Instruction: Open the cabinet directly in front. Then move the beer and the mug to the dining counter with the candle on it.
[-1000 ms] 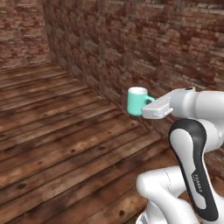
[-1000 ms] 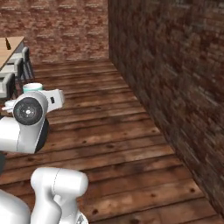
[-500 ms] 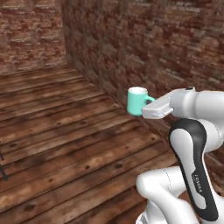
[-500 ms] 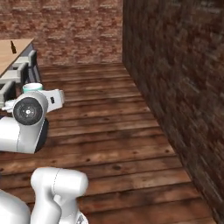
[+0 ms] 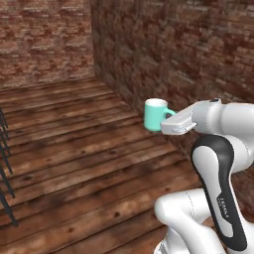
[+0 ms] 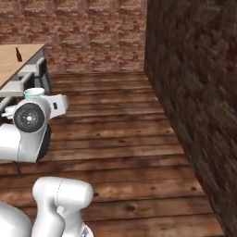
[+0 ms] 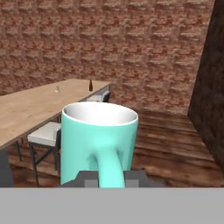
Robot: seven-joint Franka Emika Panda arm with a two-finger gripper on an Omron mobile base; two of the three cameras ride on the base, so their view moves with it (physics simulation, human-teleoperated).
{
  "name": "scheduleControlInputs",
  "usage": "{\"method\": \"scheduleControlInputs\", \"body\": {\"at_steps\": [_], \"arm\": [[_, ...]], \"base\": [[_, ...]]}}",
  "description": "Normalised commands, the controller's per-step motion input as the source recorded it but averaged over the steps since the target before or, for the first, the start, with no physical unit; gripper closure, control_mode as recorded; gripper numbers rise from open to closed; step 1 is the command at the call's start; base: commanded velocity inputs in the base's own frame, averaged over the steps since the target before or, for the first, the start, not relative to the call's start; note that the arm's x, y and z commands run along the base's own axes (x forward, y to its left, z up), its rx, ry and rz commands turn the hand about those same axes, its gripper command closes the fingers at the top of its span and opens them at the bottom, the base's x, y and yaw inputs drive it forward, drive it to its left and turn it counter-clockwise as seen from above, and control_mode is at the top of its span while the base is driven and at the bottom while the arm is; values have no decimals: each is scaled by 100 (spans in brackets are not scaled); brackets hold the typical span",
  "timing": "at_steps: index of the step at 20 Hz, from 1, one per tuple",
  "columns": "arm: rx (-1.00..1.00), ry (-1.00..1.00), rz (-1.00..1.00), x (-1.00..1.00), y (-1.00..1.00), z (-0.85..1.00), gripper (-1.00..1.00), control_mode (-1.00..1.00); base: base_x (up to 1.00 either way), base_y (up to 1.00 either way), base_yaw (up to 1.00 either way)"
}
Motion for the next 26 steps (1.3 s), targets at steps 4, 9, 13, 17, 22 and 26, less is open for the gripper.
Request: {"method": "scheduleControlInputs", "body": {"at_steps": [4, 9, 13, 17, 22, 26], "arm": [[0, 0, 0, 0, 0, 0, 100, 100], [0, 0, 0, 0, 0, 0, 100, 100], [0, 0, 0, 0, 0, 0, 100, 100], [0, 0, 0, 0, 0, 0, 100, 100], [0, 0, 0, 0, 0, 0, 100, 100], [0, 0, 0, 0, 0, 0, 100, 100]], "base": [[100, -26, 18], [100, -22, 13], [100, -9, 13], [100, -4, 21], [100, -9, 28], [100, -17, 38]]}}
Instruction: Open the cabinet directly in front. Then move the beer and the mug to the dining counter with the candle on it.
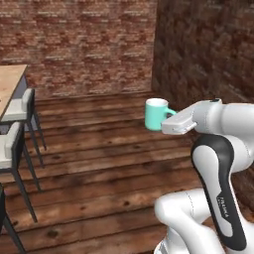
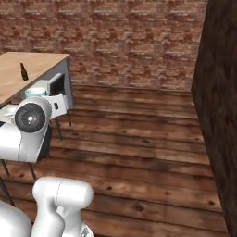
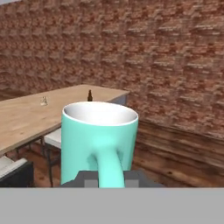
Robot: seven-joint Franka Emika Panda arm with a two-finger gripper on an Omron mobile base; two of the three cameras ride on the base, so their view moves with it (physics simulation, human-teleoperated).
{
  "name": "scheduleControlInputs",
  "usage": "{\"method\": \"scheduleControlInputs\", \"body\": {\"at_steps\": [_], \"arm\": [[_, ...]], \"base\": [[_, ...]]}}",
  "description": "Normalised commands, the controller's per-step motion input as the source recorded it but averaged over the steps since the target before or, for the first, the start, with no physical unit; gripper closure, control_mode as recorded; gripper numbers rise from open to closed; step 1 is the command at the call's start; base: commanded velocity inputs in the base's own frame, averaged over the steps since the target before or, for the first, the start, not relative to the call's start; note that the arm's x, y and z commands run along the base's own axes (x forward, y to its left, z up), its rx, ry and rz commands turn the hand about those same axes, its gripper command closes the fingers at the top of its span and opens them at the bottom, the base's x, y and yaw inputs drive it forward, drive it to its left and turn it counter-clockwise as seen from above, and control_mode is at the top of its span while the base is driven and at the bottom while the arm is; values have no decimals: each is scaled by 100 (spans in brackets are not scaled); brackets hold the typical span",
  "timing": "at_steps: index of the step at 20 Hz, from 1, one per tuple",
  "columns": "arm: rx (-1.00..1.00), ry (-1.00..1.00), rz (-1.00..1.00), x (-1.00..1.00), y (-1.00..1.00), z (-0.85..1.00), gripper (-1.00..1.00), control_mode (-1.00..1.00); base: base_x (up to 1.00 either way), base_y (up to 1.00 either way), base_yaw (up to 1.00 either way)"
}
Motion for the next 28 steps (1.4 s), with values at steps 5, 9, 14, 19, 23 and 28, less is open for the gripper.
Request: {"method": "scheduleControlInputs", "body": {"at_steps": [5, 9, 14, 19, 23, 28], "arm": [[0, 0, 0, 0, 0, 0, 100, 100], [0, 0, 0, 0, 0, 0, 100, 100], [0, 0, 0, 0, 0, 0, 100, 100], [0, 0, 0, 0, 0, 0, 100, 100], [0, 0, 0, 0, 0, 0, 100, 100], [0, 0, 0, 0, 0, 0, 100, 100]], "base": [[100, -34, 45], [100, -32, 49], [100, -24, 53], [100, -27, 54], [100, -31, 54], [100, -30, 55]]}}
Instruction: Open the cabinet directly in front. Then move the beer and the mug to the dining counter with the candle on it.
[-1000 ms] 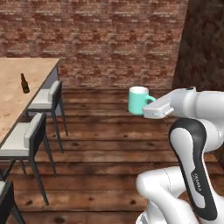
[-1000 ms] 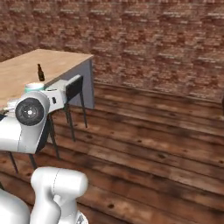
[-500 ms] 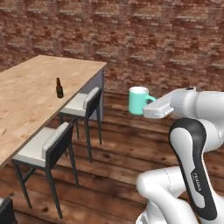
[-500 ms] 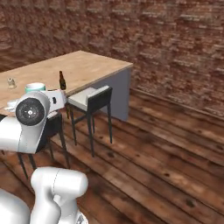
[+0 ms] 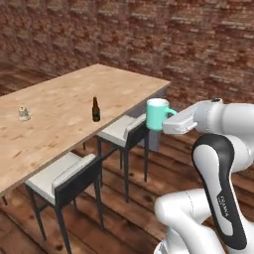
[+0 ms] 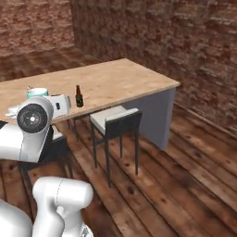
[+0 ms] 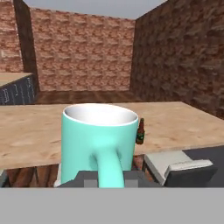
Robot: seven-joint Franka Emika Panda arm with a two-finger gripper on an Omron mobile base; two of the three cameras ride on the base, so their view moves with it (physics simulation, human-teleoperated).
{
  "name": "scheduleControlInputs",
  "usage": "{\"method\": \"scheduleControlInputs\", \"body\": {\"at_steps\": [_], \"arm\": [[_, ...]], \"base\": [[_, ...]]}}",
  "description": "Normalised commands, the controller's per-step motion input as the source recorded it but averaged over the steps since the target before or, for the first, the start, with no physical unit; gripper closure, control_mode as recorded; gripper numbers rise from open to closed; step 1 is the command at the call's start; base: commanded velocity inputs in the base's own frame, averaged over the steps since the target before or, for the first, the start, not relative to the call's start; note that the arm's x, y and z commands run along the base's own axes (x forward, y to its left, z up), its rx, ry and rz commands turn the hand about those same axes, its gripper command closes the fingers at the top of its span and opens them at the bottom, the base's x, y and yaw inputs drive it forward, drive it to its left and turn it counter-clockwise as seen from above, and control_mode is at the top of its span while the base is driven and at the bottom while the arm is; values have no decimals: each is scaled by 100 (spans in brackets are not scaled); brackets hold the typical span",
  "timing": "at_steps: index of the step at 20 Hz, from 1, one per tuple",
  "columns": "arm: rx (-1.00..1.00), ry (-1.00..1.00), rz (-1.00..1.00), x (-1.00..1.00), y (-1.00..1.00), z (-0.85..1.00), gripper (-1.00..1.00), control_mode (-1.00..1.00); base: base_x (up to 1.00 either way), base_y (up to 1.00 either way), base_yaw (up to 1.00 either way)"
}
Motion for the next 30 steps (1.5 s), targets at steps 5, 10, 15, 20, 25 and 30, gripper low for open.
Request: {"method": "scheduleControlInputs", "body": {"at_steps": [5, 10, 15, 20, 25, 30], "arm": [[0, 0, 0, 0, 0, 0, 100, 100], [0, 0, 0, 0, 0, 0, 100, 100], [0, 0, 0, 0, 0, 0, 100, 100], [0, 0, 0, 0, 0, 0, 100, 100], [0, 0, 0, 0, 0, 0, 100, 100], [0, 0, 0, 0, 0, 0, 100, 100]], "base": [[98, -36, 59], [67, -36, 61], [26, -32, 51], [0, 0, 0], [50, 2, 0], [98, 6, 0]]}}
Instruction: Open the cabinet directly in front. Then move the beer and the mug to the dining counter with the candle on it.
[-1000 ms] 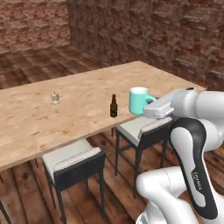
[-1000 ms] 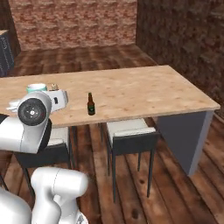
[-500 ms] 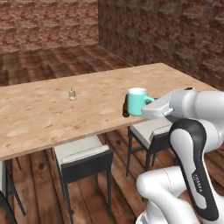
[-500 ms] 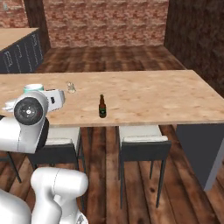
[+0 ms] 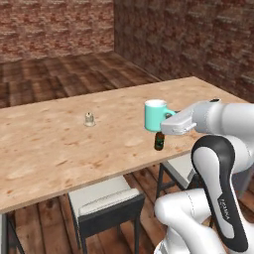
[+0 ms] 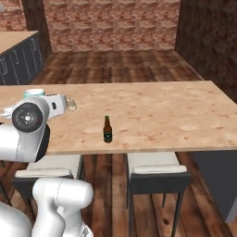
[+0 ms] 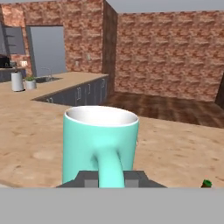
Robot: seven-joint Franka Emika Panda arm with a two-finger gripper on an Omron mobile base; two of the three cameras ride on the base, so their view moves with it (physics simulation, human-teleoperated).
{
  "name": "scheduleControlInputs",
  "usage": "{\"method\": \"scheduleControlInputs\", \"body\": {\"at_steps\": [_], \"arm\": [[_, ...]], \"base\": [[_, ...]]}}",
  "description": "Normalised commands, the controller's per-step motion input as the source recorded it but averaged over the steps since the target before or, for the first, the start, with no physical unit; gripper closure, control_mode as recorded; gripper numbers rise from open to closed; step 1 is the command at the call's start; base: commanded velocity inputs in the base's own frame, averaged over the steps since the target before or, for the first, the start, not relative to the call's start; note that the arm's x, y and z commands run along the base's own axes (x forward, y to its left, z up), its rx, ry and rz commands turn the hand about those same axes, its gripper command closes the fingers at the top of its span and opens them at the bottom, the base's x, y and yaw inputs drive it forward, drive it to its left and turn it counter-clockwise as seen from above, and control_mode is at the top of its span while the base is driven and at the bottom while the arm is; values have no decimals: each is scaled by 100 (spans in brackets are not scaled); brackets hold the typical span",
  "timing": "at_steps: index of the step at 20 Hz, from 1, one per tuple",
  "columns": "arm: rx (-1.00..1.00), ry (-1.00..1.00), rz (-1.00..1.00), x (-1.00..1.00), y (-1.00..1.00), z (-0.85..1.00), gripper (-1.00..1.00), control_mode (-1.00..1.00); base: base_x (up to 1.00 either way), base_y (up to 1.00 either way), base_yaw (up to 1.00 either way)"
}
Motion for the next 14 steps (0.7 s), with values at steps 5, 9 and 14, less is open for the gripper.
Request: {"method": "scheduleControlInputs", "body": {"at_steps": [5, 9, 14], "arm": [[0, 0, 0, 0, 0, 0, 100, 100], [0, 3, 0, 6, 0, -3, 100, -100], [0, 15, 0, 0, 0, -39, 100, -100]], "base": [[62, 3, 0], [4, 0, 0], [0, 0, 0]]}}
